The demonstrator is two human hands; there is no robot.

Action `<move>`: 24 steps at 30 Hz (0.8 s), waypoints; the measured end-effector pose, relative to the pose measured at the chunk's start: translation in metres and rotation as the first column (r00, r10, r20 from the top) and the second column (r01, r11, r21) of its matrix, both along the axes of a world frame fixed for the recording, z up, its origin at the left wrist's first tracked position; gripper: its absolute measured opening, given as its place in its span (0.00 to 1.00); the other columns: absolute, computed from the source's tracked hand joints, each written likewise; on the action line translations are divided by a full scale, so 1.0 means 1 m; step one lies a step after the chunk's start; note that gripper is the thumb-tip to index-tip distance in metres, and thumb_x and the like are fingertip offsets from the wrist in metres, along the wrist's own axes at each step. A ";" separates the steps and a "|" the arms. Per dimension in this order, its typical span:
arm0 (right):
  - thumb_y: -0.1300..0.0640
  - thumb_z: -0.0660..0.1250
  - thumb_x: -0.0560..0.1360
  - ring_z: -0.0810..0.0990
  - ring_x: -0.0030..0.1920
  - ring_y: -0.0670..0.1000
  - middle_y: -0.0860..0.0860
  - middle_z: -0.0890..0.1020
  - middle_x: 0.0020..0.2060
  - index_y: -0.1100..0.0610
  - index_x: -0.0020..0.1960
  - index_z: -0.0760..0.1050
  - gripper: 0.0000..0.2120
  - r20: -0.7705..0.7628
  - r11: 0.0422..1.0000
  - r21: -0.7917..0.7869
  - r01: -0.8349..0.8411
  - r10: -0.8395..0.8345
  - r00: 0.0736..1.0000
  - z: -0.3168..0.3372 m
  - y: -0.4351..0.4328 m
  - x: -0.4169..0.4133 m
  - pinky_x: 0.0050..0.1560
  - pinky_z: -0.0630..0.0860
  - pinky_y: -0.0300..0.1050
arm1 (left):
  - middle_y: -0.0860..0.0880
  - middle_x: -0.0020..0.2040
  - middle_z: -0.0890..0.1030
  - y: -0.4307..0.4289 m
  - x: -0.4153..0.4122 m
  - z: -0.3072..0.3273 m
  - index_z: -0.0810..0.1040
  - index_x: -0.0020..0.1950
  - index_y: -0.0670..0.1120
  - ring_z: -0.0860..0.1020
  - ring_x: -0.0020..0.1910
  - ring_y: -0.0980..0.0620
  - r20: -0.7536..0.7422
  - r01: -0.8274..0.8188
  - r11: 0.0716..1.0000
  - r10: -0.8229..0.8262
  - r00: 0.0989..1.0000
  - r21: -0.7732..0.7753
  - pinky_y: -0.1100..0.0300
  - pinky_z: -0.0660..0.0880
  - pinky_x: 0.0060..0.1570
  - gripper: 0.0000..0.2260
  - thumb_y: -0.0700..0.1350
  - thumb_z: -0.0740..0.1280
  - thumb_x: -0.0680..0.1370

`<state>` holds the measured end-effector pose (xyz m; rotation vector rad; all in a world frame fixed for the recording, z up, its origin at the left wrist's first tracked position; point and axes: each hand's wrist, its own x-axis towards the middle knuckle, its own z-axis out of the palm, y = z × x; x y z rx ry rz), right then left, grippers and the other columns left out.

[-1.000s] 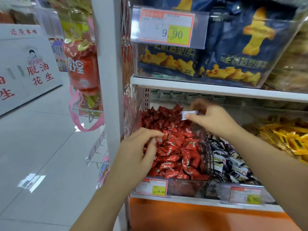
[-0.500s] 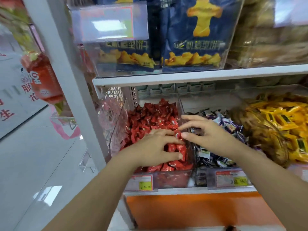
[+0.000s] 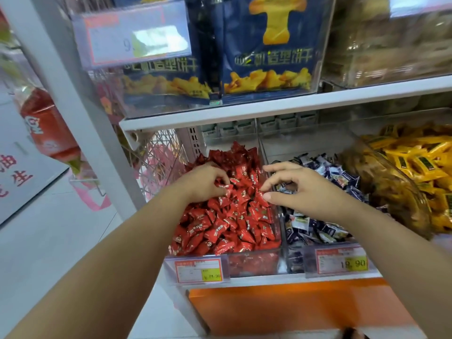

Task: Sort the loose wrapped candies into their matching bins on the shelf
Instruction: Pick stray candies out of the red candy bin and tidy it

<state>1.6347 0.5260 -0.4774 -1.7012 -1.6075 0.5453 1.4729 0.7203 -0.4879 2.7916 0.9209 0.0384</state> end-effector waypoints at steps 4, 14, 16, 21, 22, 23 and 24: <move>0.51 0.70 0.72 0.69 0.61 0.37 0.38 0.70 0.63 0.46 0.46 0.81 0.03 -0.015 1.000 -0.013 0.006 -0.006 1.000 0.002 0.001 0.000 0.63 0.63 0.40 | 0.48 0.60 0.75 0.003 -0.007 0.004 0.79 0.58 0.52 0.77 0.52 0.50 0.110 -0.055 0.998 0.056 0.992 -0.012 0.59 0.73 0.55 0.11 0.49 0.70 0.75; 0.52 0.70 0.72 0.69 0.63 0.38 0.38 0.70 0.63 0.45 0.45 0.81 0.03 0.006 1.000 -0.011 0.006 -0.006 1.000 0.002 0.002 -0.001 0.67 0.63 0.43 | 0.52 0.60 0.77 -0.087 -0.010 0.023 0.81 0.57 0.50 0.73 0.59 0.57 0.213 0.359 0.928 -0.332 0.919 -0.102 0.62 0.65 0.64 0.10 0.47 0.69 0.76; 0.52 0.70 0.73 0.69 0.63 0.38 0.39 0.70 0.63 0.45 0.45 0.81 0.03 0.005 1.000 -0.009 0.010 -0.010 1.000 0.003 0.002 -0.001 0.68 0.64 0.44 | 0.52 0.66 0.73 -0.095 -0.004 0.008 0.79 0.61 0.54 0.67 0.66 0.54 0.056 0.395 0.913 -0.392 0.918 -0.100 0.55 0.61 0.69 0.13 0.51 0.68 0.76; 0.53 0.70 0.73 0.69 0.63 0.38 0.39 0.69 0.64 0.46 0.46 0.81 0.03 -0.018 1.000 -0.022 0.000 0.000 1.000 0.003 0.000 -0.002 0.68 0.65 0.43 | 0.53 0.74 0.63 -0.078 0.004 0.000 0.65 0.71 0.61 0.54 0.75 0.50 -0.352 0.285 0.956 -0.246 0.903 0.063 0.37 0.47 0.72 0.21 0.60 0.60 0.78; 0.53 0.70 0.73 0.69 0.63 0.38 0.40 0.69 0.65 0.46 0.46 0.81 0.03 -0.020 1.000 -0.026 -0.003 0.003 1.000 0.003 -0.001 -0.002 0.67 0.65 0.42 | 0.52 0.74 0.63 -0.074 0.006 0.003 0.64 0.72 0.61 0.53 0.75 0.49 -0.399 0.277 0.955 -0.213 0.892 0.108 0.37 0.45 0.72 0.22 0.60 0.59 0.78; 0.53 0.70 0.73 0.70 0.62 0.37 0.40 0.69 0.65 0.47 0.47 0.81 0.03 -0.020 1.000 -0.028 -0.006 0.005 1.000 0.003 -0.001 -0.001 0.66 0.65 0.42 | 0.52 0.74 0.63 -0.069 0.006 0.006 0.63 0.72 0.61 0.53 0.75 0.48 -0.434 0.266 0.953 -0.180 0.883 0.146 0.37 0.44 0.72 0.22 0.61 0.58 0.78; 0.52 0.70 0.73 0.70 0.61 0.37 0.40 0.69 0.66 0.47 0.47 0.81 0.04 -0.019 1.000 -0.030 -0.008 0.007 1.000 0.003 -0.001 -0.001 0.66 0.66 0.41 | 0.52 0.74 0.63 -0.065 0.004 0.008 0.63 0.72 0.61 0.52 0.76 0.48 -0.458 0.252 0.952 -0.147 0.877 0.176 0.37 0.43 0.71 0.22 0.61 0.58 0.78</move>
